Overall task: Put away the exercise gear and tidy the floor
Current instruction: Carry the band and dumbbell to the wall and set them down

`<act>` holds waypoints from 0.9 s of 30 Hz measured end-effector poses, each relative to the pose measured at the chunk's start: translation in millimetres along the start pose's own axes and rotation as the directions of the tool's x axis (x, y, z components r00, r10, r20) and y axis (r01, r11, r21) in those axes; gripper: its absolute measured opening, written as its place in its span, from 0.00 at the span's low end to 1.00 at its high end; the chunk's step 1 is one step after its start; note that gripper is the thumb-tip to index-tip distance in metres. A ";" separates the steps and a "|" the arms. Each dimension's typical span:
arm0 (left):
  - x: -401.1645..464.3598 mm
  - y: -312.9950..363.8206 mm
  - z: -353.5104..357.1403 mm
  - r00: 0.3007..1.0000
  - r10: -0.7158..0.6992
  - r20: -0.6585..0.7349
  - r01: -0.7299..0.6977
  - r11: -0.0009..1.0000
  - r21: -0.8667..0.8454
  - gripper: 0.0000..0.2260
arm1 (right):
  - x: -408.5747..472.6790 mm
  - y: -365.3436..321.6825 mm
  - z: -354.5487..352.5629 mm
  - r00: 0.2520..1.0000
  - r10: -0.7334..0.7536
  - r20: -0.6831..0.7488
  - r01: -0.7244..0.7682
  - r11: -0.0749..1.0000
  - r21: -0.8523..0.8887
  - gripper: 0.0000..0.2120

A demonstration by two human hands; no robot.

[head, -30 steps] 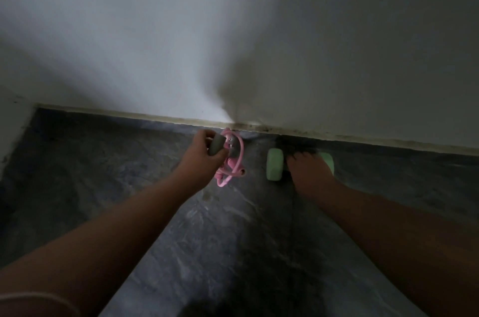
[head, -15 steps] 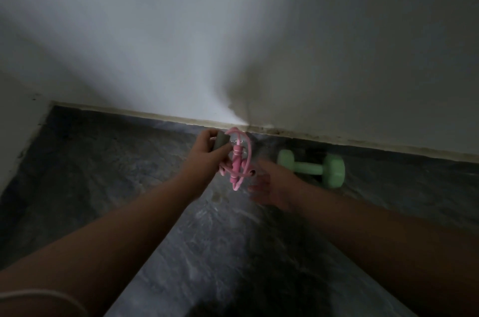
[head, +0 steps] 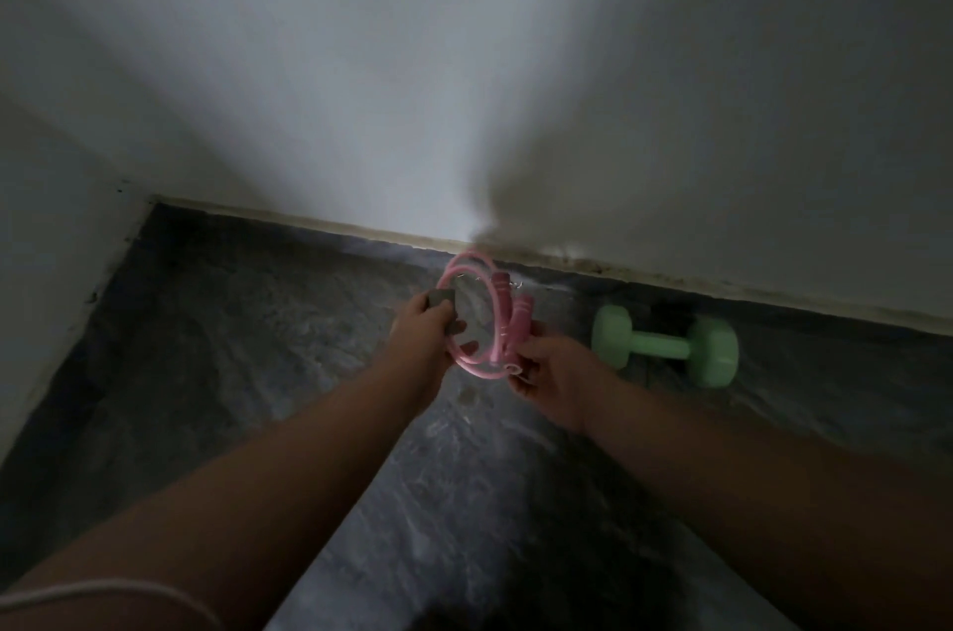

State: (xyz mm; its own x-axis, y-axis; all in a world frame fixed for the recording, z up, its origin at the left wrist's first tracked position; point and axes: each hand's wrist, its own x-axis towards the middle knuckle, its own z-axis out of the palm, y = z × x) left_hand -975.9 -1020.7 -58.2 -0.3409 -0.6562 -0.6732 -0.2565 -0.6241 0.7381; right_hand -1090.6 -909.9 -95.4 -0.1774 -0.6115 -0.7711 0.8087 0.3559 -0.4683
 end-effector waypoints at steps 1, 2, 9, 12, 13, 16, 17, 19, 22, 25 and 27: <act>4.8 -3.8 0.2 1.000 -0.014 0.004 0.014 1.000 0.026 0.12 | 2.3 1.7 -2.0 0.999 -0.037 -0.008 0.037 0.999 -0.022 0.16; 9.7 -7.4 0.9 1.000 -0.029 0.012 0.028 0.998 0.065 0.12 | 4.0 3.0 -4.1 0.997 -0.075 -0.027 0.073 0.995 -0.062 0.17; 48.7 -25.4 1.6 0.993 -0.059 -0.098 0.093 0.915 0.393 0.13 | 16.4 1.6 -15.3 0.883 -0.427 -0.196 0.318 0.851 -0.419 0.18; 56.2 -35.8 -2.9 0.992 -0.013 -0.127 0.085 0.814 0.575 0.12 | 29.9 -0.5 -21.4 0.832 -0.497 -0.247 0.253 0.736 -0.628 0.14; 59.2 -40.5 -4.7 0.992 0.012 -0.123 0.069 0.771 0.634 0.12 | 32.3 -0.2 -22.2 0.813 -0.524 -0.253 0.218 0.678 -0.702 0.14; 65.6 -47.7 -10.1 0.991 0.056 -0.118 0.038 0.745 0.666 0.12 | 39.8 5.3 -21.9 0.791 -0.583 -0.185 0.219 0.553 -0.804 0.13; 66.7 -46.3 -12.0 0.990 0.084 -0.117 0.017 0.737 0.676 0.12 | 42.4 6.4 -20.6 0.792 -0.587 -0.166 0.222 0.531 -0.818 0.12; 65.4 -40.8 -14.5 0.981 0.166 -0.103 -0.039 0.683 0.729 0.15 | 48.6 7.3 -19.2 0.775 -0.619 -0.127 0.220 0.453 -0.864 0.09; 56.8 -35.3 -16.3 0.961 0.270 -0.052 -0.128 0.607 0.784 0.21 | 51.5 5.9 -18.8 0.768 -0.640 -0.022 0.230 0.307 -0.923 0.06; 45.0 -40.1 -17.3 0.891 0.431 0.141 -0.346 0.446 0.825 0.22 | 57.7 5.2 -20.5 0.791 -0.611 0.033 0.223 0.237 -0.945 0.07; 40.5 -48.9 -16.5 0.842 0.470 0.265 -0.457 0.358 0.814 0.20 | 62.5 4.3 -21.8 0.800 -0.599 0.033 0.204 0.219 -0.954 0.08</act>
State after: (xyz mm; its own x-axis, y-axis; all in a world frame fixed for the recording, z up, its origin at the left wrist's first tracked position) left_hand -962.3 -1023.7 -122.3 -0.6475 -0.7330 -0.2082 -0.6727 0.4214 0.6082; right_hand -1110.4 -931.2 -155.0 -0.6079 -0.7259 -0.3218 -0.3944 0.6278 -0.6711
